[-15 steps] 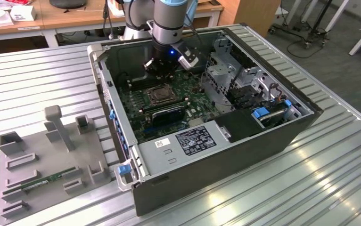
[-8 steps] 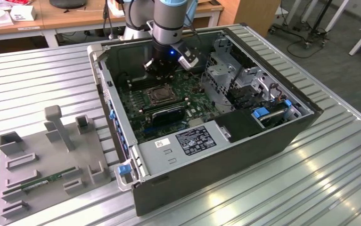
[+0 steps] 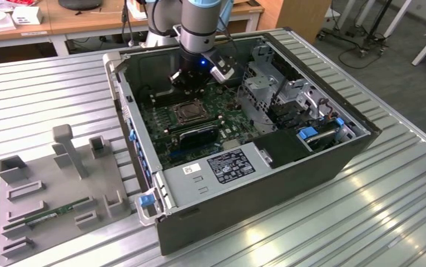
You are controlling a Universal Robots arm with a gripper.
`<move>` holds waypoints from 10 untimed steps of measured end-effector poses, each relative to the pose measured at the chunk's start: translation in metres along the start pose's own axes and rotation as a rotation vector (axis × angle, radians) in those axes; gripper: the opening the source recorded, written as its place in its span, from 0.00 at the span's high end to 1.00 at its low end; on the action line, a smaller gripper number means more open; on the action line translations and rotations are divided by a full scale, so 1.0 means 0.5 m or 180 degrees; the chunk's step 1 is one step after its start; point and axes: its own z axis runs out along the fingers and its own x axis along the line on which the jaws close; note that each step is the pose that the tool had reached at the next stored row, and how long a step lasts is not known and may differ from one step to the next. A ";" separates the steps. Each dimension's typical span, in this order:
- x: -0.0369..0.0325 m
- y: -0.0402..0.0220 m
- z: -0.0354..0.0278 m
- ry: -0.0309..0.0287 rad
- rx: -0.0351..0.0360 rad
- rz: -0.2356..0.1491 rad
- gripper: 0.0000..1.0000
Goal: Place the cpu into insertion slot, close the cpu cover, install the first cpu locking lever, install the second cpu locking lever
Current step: 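Install the first cpu locking lever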
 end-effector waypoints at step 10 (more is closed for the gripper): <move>0.000 0.000 0.000 0.0003 0.0046 0.0000 0.89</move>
